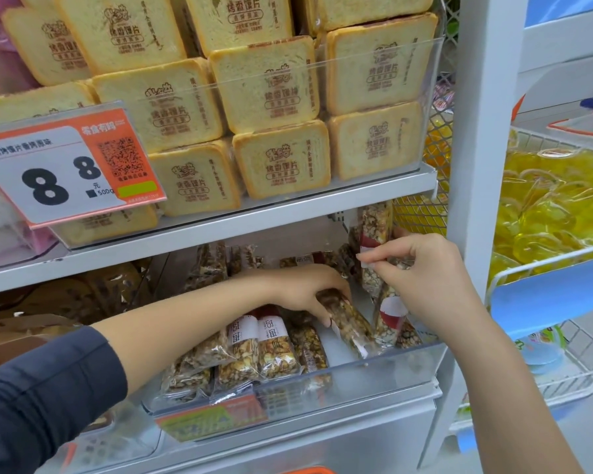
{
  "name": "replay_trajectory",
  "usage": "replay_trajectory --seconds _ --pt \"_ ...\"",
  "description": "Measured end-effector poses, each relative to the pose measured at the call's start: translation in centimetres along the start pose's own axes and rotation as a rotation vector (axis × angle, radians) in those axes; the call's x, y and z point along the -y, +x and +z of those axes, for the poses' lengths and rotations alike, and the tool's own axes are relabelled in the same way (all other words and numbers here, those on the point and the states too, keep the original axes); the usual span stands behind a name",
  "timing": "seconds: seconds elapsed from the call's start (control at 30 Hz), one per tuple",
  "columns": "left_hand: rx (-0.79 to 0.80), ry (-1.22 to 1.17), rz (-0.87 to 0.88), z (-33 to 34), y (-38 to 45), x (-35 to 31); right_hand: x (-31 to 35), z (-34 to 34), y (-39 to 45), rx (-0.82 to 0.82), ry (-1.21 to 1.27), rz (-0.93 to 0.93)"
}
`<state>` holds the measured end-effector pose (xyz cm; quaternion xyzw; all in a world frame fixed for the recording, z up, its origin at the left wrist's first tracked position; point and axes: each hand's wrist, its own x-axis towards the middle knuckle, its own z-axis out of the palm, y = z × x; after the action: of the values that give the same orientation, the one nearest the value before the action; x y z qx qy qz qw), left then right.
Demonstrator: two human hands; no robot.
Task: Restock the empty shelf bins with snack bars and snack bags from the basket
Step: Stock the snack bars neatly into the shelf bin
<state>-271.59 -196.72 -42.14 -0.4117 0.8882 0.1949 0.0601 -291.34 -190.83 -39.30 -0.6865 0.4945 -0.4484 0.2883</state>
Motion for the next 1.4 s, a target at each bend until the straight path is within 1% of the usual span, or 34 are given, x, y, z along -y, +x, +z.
replay_trajectory --seconds 0.17,0.2,0.27,0.33,0.43,0.5,0.6,0.67,0.7,0.73,0.77,0.8,0.83,0.87,0.9,0.93,1.03,1.13,1.27,1.4 --pt "-0.009 -0.215 -0.231 -1.9 -2.4 2.7 0.0 0.1 0.1 -0.011 -0.044 -0.02" --pt "-0.027 -0.256 -0.3 -2.1 -2.6 3.0 0.1 0.1 0.1 -0.008 -0.046 -0.014" --pt "-0.112 -0.317 -0.421 -2.5 -2.6 3.5 0.2 0.2 0.1 -0.012 -0.054 -0.01" --pt "-0.196 -0.338 -0.507 -2.5 -2.2 4.1 0.3 0.4 0.2 -0.011 -0.059 -0.011" --pt "-0.263 -0.279 -0.623 -2.4 -1.4 4.6 0.2 0.5 0.2 -0.001 -0.063 -0.008" --pt "-0.292 -0.147 -0.658 -2.5 -1.1 4.6 0.2 0.5 0.2 0.0 -0.065 -0.004" --pt "-0.398 0.293 -0.604 -2.5 -1.4 3.7 0.1 0.5 0.2 0.003 -0.068 -0.002" --pt "-0.475 0.535 -0.465 -2.5 -1.8 2.5 0.1 0.5 0.3 0.004 -0.074 -0.004" --pt "-0.486 0.578 -0.355 -2.5 -2.1 1.9 0.1 0.5 0.3 0.003 -0.076 -0.005" --pt "-0.448 0.538 -0.253 -2.5 -2.4 1.2 0.1 0.5 0.3 0.002 -0.077 -0.006" --pt "-0.346 0.423 -0.165 -2.5 -2.8 0.6 0.1 0.5 0.3 0.003 -0.079 -0.006" --pt "-0.182 0.273 -0.106 -2.4 -3.1 0.1 0.1 0.5 0.3 0.003 -0.08 -0.007" --pt "0.014 0.148 -0.08 -2.1 -3.1 -0.2 0.1 0.5 0.3 0.001 -0.079 -0.008" --pt "0.183 0.097 -0.074 -1.6 -2.9 -0.6 0.1 0.5 0.3 0.0 -0.08 -0.01" --pt "0.294 0.101 -0.076 -1.1 -2.4 -0.6 0.2 0.5 0.3 0.003 -0.085 -0.011" --pt "0.353 0.127 -0.078 -0.6 -1.9 -0.6 0.3 0.5 0.2 0.004 -0.089 -0.013" --pt "0.411 0.213 -0.089 0.3 -0.5 -0.4 0.2 0.4 0.1 0.01 -0.074 -0.009" --pt "0.433 0.223 -0.088 0.6 -0.2 -0.2 0.2 0.3 0.0 0.019 -0.055 -0.013" --pt "0.344 0.257 -0.084 0.4 -0.9 0.0 0.2 0.3 0.0 0.01 -0.039 -0.012" --pt "0.204 0.139 -0.113 0.0 -1.7 0.6 0.2 0.3 0.2 -0.02 -0.033 -0.015"
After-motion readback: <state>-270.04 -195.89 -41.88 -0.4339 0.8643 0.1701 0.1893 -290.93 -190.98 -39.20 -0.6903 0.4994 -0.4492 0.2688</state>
